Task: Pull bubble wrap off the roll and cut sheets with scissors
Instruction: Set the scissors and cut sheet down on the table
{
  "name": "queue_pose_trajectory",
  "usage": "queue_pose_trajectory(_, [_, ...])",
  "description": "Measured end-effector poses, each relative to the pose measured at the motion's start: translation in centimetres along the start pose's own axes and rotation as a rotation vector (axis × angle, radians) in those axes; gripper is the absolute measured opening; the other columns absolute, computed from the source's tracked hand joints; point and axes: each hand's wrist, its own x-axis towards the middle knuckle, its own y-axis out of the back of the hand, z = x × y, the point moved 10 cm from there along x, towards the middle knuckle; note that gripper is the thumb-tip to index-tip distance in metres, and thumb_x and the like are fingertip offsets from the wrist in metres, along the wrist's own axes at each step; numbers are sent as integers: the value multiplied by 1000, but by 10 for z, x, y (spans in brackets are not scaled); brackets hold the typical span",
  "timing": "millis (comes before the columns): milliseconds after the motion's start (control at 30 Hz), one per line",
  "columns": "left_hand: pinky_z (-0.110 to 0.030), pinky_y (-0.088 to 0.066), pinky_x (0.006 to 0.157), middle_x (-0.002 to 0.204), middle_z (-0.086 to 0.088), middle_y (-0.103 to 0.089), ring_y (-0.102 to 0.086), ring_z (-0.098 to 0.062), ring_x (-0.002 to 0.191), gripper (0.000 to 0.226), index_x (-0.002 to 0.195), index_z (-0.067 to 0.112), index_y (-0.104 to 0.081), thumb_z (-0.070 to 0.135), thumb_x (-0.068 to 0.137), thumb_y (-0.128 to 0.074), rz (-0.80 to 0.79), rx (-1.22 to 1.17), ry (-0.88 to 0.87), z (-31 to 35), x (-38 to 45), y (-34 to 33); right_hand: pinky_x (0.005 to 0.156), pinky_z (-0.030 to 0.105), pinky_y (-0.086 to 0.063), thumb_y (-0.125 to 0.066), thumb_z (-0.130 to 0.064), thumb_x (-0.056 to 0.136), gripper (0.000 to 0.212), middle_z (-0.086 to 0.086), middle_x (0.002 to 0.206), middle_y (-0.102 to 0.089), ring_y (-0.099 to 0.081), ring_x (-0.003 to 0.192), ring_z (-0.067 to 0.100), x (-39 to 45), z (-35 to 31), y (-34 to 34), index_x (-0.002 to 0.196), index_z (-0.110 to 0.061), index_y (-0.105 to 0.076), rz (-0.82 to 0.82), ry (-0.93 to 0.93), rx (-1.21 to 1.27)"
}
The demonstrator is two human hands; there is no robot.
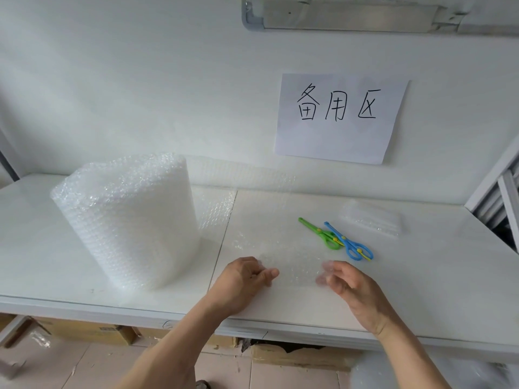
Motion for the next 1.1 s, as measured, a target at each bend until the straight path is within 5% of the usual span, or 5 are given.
queue_pose_trajectory(133, [-25,-46,78,83,6,-63,-60,-6,85,39,66,27,-68,56,90,-57,30,55,19,1,-1,1,85,23,-49,-62,-42,90,20,-19,84,-75,-67,83,-6,4,-6,1,87,-24,-69,95,11,-150])
queue_pose_trajectory(667, [-29,-44,66,75,5,-66,-58,-12,74,38,68,21,-64,50,92,-55,138,96,102,12,-6,-2,63,34,-50,-51,-43,94,39,-2,55,-64,-61,58,21,10,-8,14,65,-18,-59,432,17,-587])
queue_pose_trajectory(800, [-25,-40,62,75,10,-60,-55,-11,74,16,82,33,-63,48,86,-62,187,116,164,9,-4,0,59,33,-46,-58,-39,91,38,0,47,-59,-57,52,27,9,-10,13,62,-16,-57,465,53,-670])
queue_pose_trajectory(967, [-29,-45,88,78,17,-54,-55,-13,93,41,124,29,-59,40,85,-67,175,175,116,19,-4,-3,73,38,-48,-72,-29,84,43,-6,42,-36,-30,46,22,0,-22,14,55,-21,-41,524,93,-745])
queue_pose_trajectory(1100, [-29,-41,93,78,17,-52,-50,-10,92,56,138,27,-47,43,88,-65,183,237,89,25,-1,-3,93,41,-43,-65,-33,88,39,-5,45,-41,-38,51,23,2,-14,13,58,-21,-43,518,15,-775])
